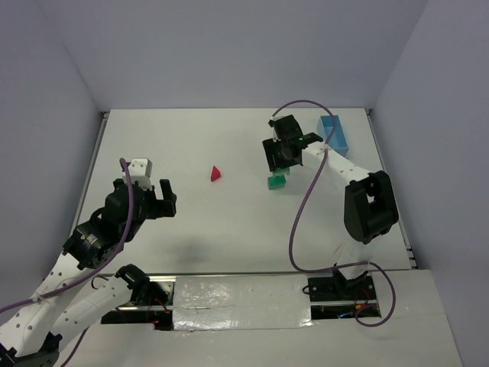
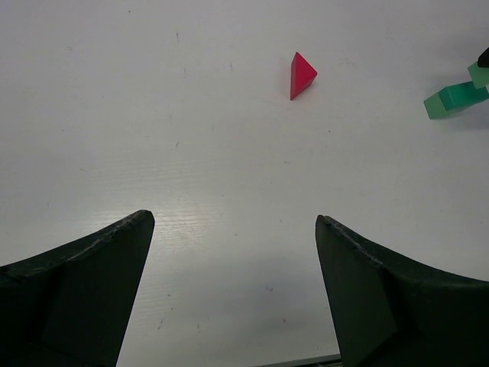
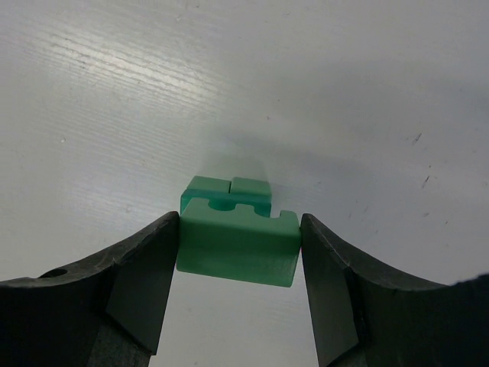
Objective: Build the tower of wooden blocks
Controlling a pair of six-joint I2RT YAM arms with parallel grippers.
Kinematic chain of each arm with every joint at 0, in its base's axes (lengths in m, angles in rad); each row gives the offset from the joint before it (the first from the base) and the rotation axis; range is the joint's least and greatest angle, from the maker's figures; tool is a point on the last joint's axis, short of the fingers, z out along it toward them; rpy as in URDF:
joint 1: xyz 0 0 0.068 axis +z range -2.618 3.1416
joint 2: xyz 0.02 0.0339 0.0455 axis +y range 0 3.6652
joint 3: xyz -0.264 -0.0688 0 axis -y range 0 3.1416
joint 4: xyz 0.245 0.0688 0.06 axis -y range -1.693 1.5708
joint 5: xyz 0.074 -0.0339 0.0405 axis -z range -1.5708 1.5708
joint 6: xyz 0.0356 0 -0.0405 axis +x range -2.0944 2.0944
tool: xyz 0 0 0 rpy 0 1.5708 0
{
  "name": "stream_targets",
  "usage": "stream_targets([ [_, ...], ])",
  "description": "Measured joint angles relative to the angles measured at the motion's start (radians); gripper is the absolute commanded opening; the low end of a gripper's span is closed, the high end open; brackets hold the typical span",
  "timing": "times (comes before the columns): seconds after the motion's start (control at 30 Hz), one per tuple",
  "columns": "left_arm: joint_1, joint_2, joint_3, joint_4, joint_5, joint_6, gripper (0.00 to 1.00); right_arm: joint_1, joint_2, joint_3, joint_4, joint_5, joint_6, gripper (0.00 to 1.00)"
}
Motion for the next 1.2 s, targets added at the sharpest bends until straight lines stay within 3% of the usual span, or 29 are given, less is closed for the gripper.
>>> stream_targets([
  [1.2, 0.0, 0.014, 0.0, 0.0, 0.0, 0.0, 1.0, 0.022, -0.001, -0.06, 0.04, -0.01, 0.078, 0.51],
])
